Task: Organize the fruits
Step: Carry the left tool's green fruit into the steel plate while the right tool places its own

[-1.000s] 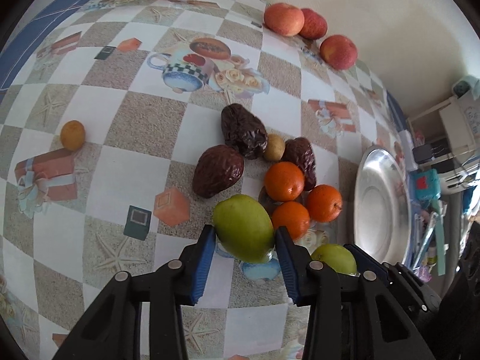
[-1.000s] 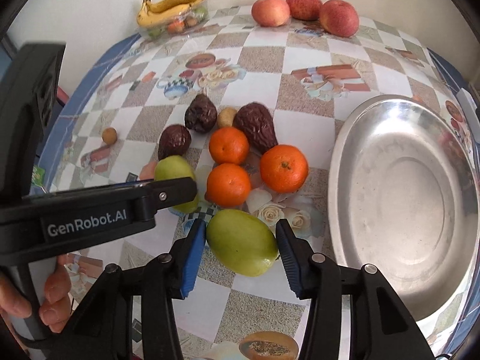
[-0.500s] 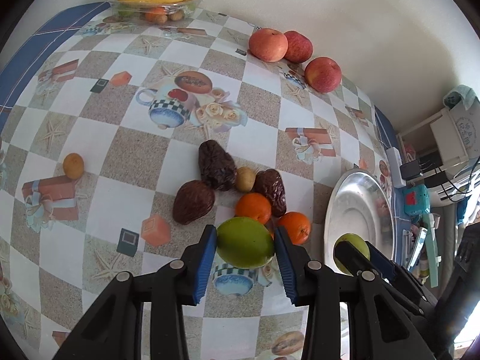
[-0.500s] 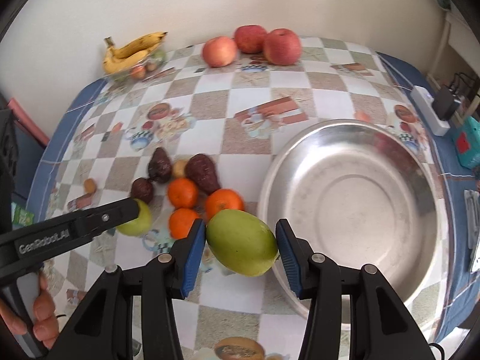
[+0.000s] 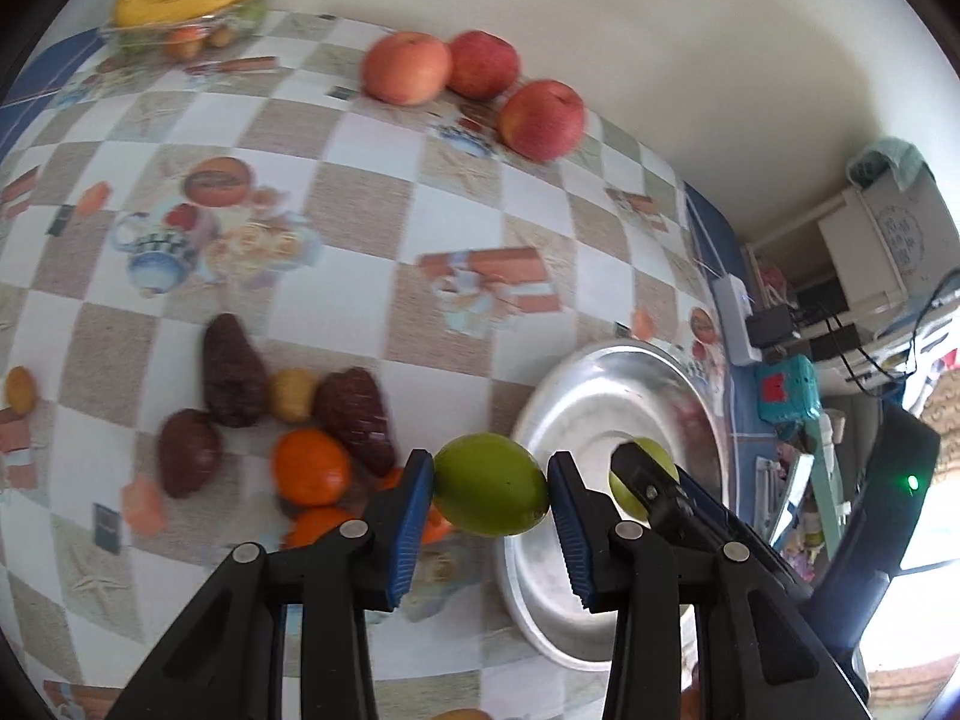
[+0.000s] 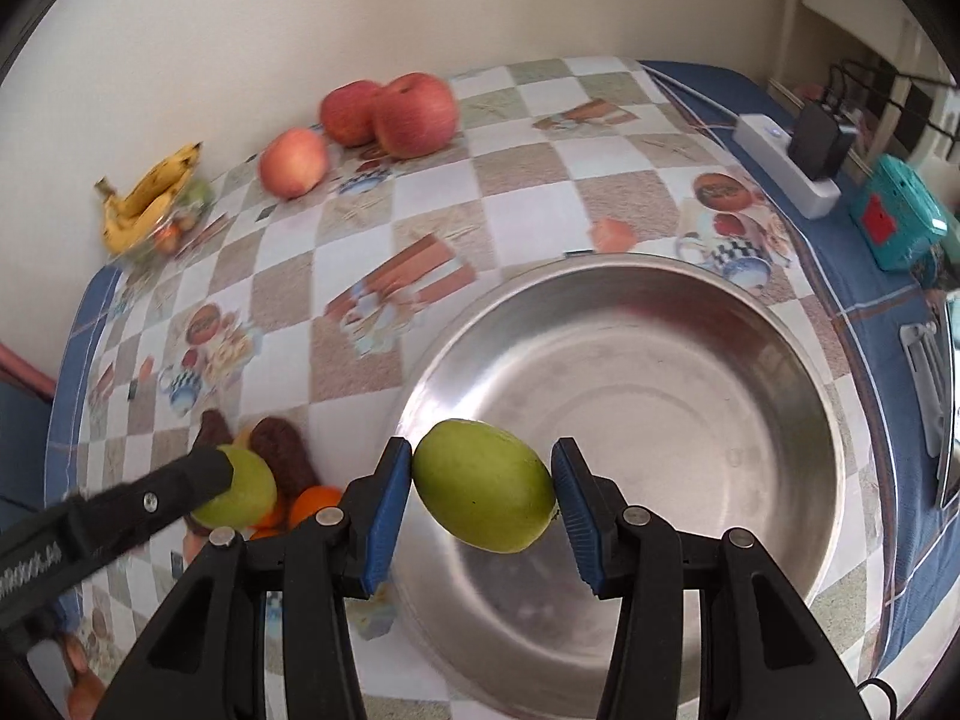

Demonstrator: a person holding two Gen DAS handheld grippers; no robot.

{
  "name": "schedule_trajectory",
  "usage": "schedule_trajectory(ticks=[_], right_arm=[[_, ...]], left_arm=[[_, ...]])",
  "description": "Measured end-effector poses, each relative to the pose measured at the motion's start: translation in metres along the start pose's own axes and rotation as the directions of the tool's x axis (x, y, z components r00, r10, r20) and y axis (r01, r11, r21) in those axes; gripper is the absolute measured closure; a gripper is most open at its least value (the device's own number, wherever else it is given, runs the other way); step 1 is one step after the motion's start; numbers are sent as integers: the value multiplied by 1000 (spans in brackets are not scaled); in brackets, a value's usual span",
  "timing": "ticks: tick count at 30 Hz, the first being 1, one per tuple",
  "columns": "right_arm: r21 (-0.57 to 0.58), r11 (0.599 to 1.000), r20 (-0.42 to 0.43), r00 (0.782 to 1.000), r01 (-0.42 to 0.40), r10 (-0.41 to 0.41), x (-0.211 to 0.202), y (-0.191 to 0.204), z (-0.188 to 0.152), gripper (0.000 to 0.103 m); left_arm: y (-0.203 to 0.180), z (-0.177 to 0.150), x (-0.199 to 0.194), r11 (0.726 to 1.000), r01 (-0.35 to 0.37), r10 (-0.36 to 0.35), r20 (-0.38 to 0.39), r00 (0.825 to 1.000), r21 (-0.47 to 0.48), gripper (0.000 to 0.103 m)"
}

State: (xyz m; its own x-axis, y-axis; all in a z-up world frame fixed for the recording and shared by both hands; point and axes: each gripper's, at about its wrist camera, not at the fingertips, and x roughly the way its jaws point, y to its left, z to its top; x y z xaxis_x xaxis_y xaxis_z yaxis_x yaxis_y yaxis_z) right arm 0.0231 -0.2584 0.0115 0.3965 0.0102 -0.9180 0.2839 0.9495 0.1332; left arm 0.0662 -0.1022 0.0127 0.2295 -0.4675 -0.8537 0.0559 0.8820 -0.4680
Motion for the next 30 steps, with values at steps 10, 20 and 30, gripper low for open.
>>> schedule_trajectory(ticks=[10,20,30], right_arm=[[141,982,-6,992,123,-124,3,-60,13,53],[140,984,-30,994,112,-108,3,-61,4,53],[106,987,8,993,120,-121,-9,-56,4,53]], left_arm=[[-52,-28,35,978,-14,29,-68,997,208,61],[-51,-39,38,975,-6,24,-78,997,220,60],[-41,-35,29,978,-70,82,-53,995,197,60]])
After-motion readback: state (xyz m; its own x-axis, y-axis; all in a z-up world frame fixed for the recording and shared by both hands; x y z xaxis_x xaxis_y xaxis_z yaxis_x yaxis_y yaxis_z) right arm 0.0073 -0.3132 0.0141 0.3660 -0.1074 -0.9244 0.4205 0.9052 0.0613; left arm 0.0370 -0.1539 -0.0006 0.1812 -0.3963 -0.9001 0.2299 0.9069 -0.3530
